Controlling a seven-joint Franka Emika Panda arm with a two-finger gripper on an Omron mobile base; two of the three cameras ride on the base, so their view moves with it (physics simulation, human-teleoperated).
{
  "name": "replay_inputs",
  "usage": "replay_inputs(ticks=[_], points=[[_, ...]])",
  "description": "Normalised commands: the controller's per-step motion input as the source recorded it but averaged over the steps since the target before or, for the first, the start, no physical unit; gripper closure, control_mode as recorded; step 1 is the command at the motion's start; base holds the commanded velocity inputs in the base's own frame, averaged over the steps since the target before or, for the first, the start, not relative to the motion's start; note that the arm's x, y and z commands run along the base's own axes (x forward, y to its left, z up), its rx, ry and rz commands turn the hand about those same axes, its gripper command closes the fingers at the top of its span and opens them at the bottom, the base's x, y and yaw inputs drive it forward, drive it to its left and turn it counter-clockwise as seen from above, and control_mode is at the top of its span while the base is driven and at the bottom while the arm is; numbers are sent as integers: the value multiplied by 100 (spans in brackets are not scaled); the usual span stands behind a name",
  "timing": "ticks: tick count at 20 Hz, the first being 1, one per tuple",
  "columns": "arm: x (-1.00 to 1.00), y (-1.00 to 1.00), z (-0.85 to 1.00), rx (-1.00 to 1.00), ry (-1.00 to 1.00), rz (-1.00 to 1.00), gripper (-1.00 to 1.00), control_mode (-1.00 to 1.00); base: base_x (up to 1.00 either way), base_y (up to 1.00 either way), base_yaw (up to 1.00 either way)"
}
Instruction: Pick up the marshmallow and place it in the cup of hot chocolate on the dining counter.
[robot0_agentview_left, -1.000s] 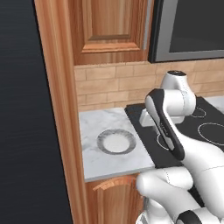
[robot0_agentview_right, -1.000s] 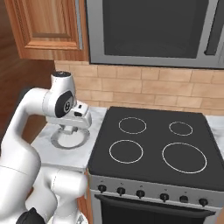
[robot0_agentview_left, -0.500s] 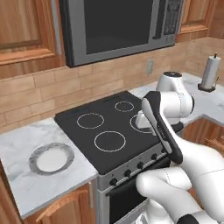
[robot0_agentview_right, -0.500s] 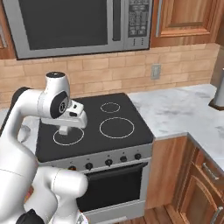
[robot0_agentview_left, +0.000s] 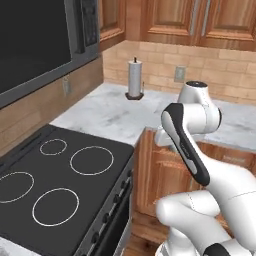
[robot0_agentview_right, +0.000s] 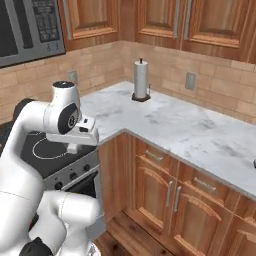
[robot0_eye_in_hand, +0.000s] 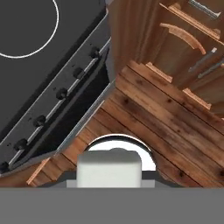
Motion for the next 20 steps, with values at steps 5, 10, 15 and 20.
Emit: replay_inputs(ticks=[5, 10, 15, 20], points=[[0, 0, 0, 0, 0, 0, 100, 100, 0, -43, -85], [0, 0, 0, 0, 0, 0, 100, 100, 0, -49, -83], [0, 0, 0, 0, 0, 0, 100, 100, 10, -72, -73], [0, 0, 0, 0, 0, 0, 100, 100, 17, -82, -67]])
